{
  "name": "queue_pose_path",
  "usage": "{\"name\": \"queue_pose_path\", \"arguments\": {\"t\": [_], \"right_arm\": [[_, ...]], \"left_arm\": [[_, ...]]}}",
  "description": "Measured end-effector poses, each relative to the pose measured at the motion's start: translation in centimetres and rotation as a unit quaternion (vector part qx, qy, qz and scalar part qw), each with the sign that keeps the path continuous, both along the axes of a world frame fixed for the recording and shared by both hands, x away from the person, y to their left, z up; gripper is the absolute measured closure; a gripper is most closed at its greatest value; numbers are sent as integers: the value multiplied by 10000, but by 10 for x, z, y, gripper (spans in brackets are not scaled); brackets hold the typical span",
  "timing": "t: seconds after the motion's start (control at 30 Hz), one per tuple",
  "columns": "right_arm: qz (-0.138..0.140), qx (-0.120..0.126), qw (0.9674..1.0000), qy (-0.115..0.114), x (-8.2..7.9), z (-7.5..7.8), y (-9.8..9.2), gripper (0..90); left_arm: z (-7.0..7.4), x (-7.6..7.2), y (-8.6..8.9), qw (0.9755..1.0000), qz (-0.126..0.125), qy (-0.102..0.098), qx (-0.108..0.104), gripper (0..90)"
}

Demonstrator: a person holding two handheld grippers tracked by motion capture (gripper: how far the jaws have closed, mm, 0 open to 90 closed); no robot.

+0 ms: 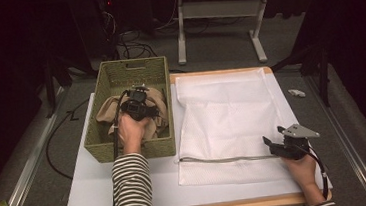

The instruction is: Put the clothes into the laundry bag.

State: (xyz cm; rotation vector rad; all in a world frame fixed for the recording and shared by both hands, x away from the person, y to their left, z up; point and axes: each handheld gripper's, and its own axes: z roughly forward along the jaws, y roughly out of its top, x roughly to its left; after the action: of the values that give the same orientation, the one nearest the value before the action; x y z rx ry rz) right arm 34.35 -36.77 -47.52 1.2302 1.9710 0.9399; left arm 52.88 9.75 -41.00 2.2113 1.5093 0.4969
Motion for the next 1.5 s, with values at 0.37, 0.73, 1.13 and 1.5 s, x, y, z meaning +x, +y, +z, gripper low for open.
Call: {"name": "queue_pose_path", "arguments": {"t": [0.37,0.73,1.13,1.5], "right_arm": [[15,-91,10000,-25,0,0,2,306],[17,-137,9999,-35,0,0,2,303],[20,-181,9998,-48,-1,0,3,300],[23,-245,9997,-24,0,-1,5,300]], "left_arm": [[-17,6,-6,9976,-110,601,311,203],[-22,7,-11,9920,157,1167,446,523],[1,0,-4,9966,214,775,171,723],[47,-24,17,9958,55,-157,-904,750]]}}
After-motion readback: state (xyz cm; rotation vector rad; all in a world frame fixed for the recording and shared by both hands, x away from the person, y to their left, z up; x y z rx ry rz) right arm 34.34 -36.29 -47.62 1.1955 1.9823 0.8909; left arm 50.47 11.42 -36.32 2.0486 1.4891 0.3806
